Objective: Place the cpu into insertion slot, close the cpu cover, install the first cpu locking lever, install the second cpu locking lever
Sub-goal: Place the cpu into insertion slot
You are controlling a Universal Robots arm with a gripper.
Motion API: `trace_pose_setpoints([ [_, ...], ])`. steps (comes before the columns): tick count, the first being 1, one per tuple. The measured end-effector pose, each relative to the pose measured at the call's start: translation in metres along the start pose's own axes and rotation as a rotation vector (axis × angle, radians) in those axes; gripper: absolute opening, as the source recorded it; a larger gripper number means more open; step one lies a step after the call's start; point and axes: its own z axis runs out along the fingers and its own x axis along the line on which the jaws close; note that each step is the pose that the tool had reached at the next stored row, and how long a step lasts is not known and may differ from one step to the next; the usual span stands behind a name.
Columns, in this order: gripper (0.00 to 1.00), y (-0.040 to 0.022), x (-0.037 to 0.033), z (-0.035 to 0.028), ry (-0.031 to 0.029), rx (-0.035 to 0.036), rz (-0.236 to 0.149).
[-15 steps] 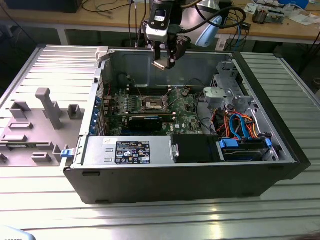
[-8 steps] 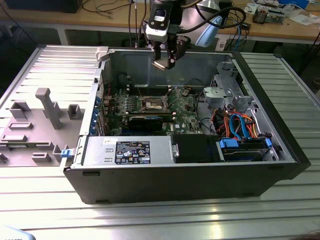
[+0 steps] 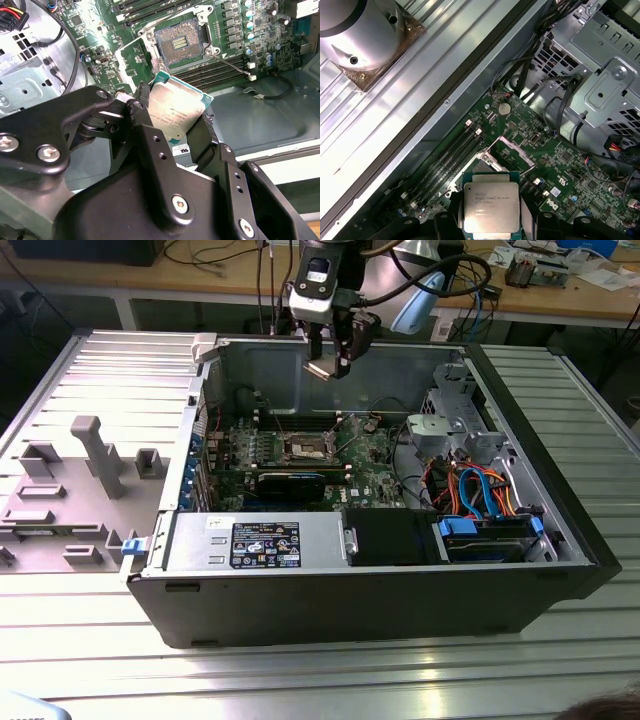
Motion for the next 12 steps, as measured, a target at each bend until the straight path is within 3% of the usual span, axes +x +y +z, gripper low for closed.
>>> trace_pose_setpoints([
  [12, 0.54, 0.0000, 0.0000, 0.0000, -0.0011, -0.0003, 0.013],
])
